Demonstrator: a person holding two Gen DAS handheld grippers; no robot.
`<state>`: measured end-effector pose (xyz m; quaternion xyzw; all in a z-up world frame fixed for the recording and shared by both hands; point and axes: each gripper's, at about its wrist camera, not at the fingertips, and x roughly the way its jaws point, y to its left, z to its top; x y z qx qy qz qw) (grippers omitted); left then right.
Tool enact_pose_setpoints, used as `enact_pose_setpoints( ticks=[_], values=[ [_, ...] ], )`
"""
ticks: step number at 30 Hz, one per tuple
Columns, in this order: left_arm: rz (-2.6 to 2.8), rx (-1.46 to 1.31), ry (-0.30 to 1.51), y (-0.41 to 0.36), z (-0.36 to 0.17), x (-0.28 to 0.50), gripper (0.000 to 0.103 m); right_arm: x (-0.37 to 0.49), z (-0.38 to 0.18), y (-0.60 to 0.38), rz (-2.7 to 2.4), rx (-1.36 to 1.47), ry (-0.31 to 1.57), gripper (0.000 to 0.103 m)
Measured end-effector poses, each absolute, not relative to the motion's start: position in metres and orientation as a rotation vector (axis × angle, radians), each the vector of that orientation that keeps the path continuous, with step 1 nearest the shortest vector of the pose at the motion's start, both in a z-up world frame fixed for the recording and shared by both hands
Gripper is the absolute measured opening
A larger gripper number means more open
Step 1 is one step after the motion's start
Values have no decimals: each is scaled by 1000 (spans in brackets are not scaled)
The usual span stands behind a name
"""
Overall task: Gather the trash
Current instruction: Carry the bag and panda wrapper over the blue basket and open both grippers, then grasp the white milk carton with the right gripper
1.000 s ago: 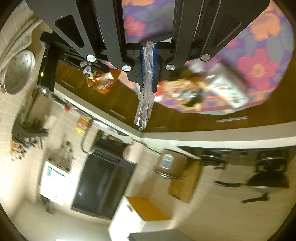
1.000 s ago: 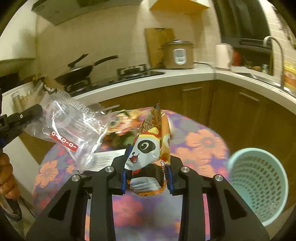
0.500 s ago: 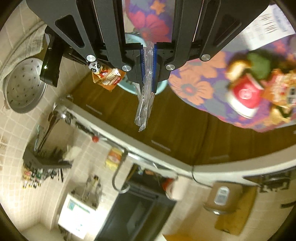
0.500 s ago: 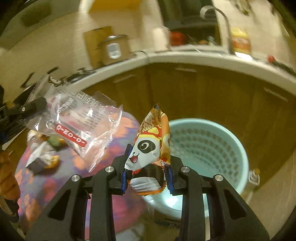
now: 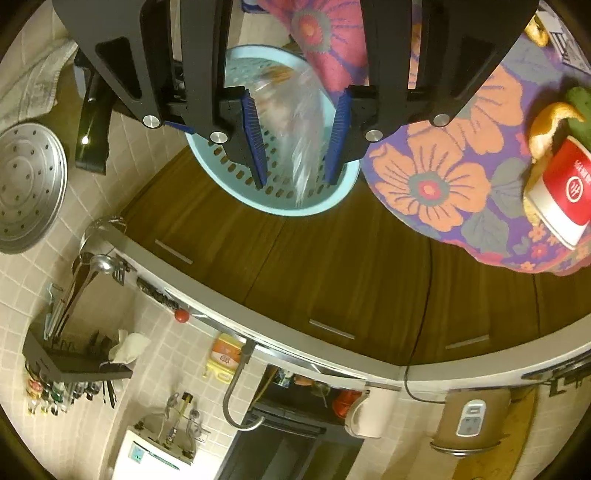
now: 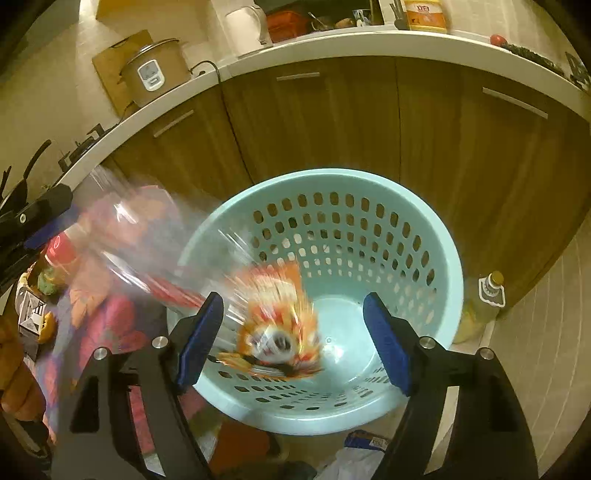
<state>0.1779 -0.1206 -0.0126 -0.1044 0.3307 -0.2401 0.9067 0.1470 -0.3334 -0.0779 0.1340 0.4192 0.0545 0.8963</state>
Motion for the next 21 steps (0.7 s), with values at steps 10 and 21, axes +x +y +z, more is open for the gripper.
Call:
enact_pose_setpoints(
  ticks=[10,21],
  values=[
    [-475,-217,572,-90,25,131,51,126,-32,-303,201,237,750,74],
    [-276,-283,471,29,60,47,64,96,22,-192,466,108,641,74]
  ],
)
